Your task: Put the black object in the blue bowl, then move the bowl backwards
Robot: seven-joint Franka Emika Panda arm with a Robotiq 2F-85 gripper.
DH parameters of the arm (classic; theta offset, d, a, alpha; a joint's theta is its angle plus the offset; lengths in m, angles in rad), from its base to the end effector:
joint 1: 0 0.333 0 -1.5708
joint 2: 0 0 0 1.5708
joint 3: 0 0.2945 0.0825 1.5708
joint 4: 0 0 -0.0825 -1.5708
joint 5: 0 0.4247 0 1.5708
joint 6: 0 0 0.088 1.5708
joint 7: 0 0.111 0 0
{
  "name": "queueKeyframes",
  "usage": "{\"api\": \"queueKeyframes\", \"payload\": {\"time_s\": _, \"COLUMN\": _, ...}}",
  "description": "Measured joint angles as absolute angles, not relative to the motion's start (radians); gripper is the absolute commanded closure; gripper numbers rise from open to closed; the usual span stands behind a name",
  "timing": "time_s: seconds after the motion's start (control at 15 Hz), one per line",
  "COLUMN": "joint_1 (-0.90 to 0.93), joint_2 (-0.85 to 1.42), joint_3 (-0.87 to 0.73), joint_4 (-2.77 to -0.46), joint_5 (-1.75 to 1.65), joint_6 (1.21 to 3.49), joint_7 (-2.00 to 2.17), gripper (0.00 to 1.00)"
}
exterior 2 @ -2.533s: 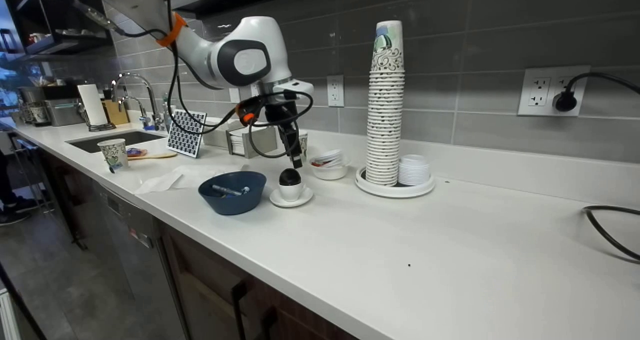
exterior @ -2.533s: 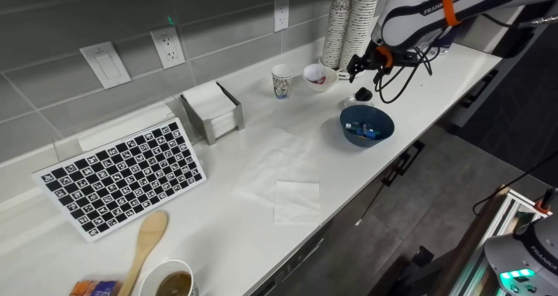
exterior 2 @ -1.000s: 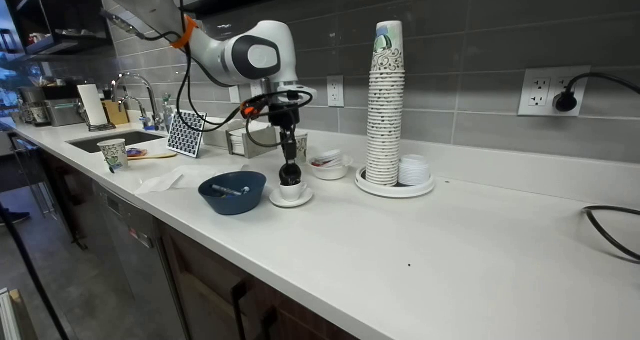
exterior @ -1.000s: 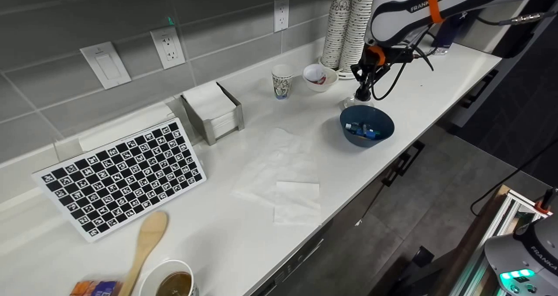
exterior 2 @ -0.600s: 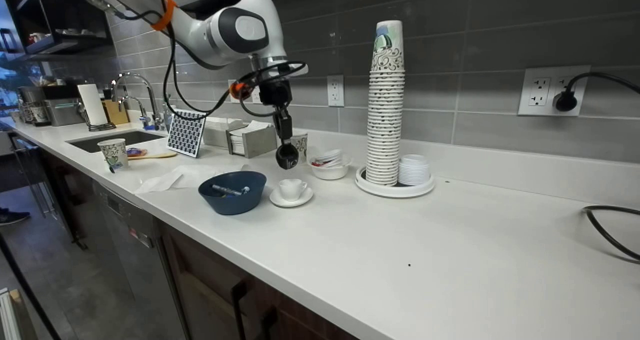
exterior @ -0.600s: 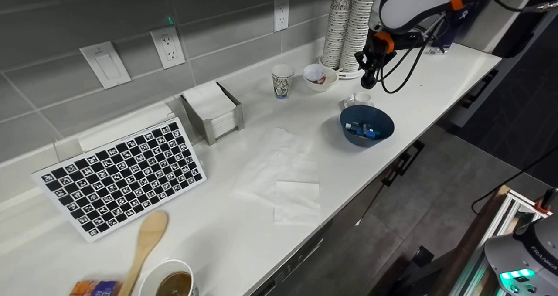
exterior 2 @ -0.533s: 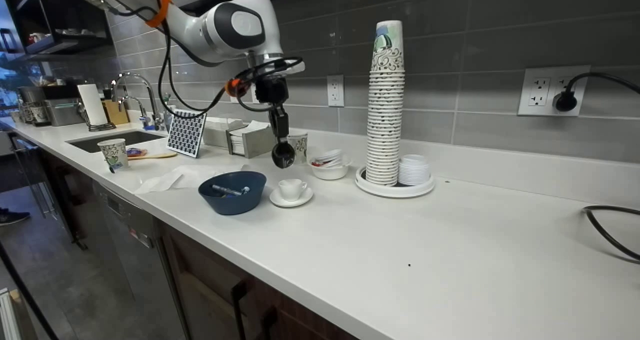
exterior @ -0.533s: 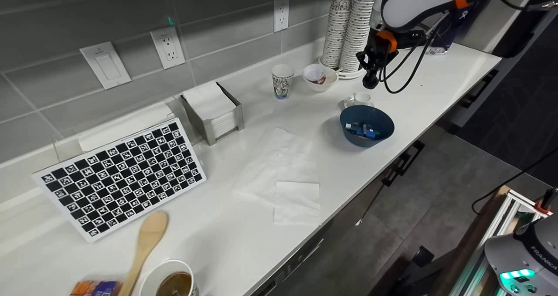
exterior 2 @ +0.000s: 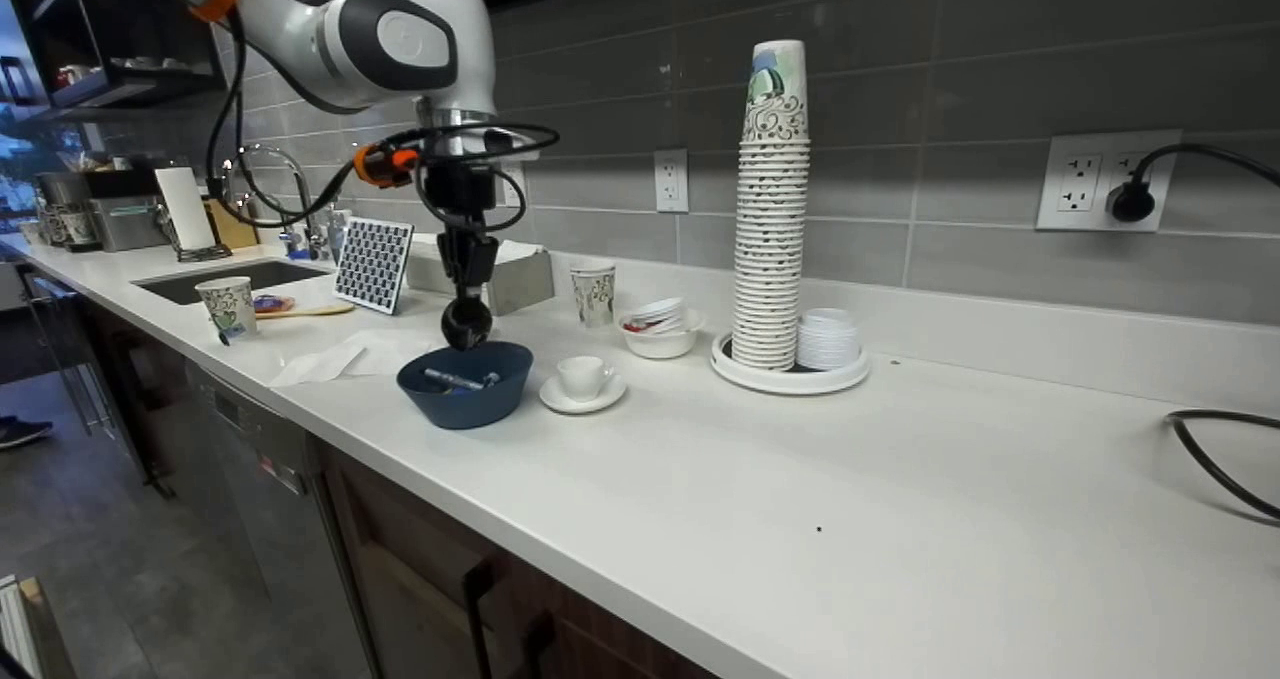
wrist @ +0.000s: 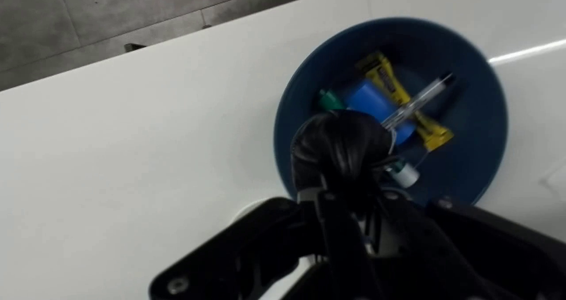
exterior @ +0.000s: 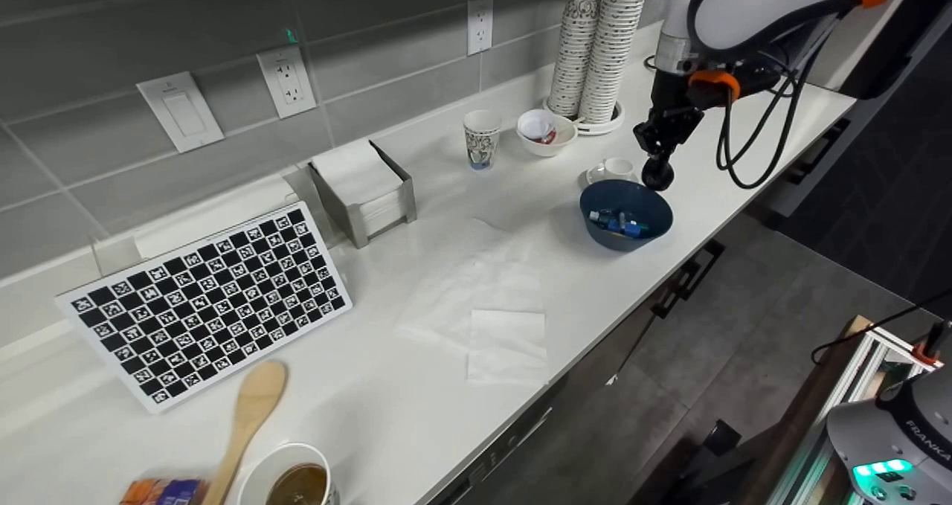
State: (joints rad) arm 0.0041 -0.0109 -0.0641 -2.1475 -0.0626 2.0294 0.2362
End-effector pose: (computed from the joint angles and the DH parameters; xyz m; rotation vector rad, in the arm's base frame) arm 0.5565 -0.0372 0.3507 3.0475 -0.4068 -0.1570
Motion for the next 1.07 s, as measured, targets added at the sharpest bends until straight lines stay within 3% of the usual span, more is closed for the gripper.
{"api": "queueKeyframes", "payload": {"time_s": 0.6, "joint_1": 0.007, "joint_2": -0.002, "joint_3": -0.007, "joint_4": -2.259, "joint_5": 0.077, "joint_6": 2.217, "joint_7": 0.104, "gripper": 0.97}}
{"api": "queueKeyframes", "payload": {"time_s": 0.67, "joint_1": 0.007, "joint_2": 0.011, "joint_3": -0.005, "joint_4": -2.259, "joint_5": 0.077, "joint_6": 2.245, "joint_7": 0.104, "gripper": 0.62}}
{"api": "queueKeyframes", "payload": {"time_s": 0.73, "joint_1": 0.007, "joint_2": 0.023, "joint_3": -0.004, "joint_4": -2.259, "joint_5": 0.077, "joint_6": 2.269, "joint_7": 0.105, "gripper": 0.61}}
{"api": "queueKeyframes", "payload": {"time_s": 1.07, "joint_1": 0.004, "joint_2": 0.067, "joint_3": -0.003, "joint_4": -2.253, "joint_5": 0.077, "joint_6": 2.301, "joint_7": 0.101, "gripper": 0.28}}
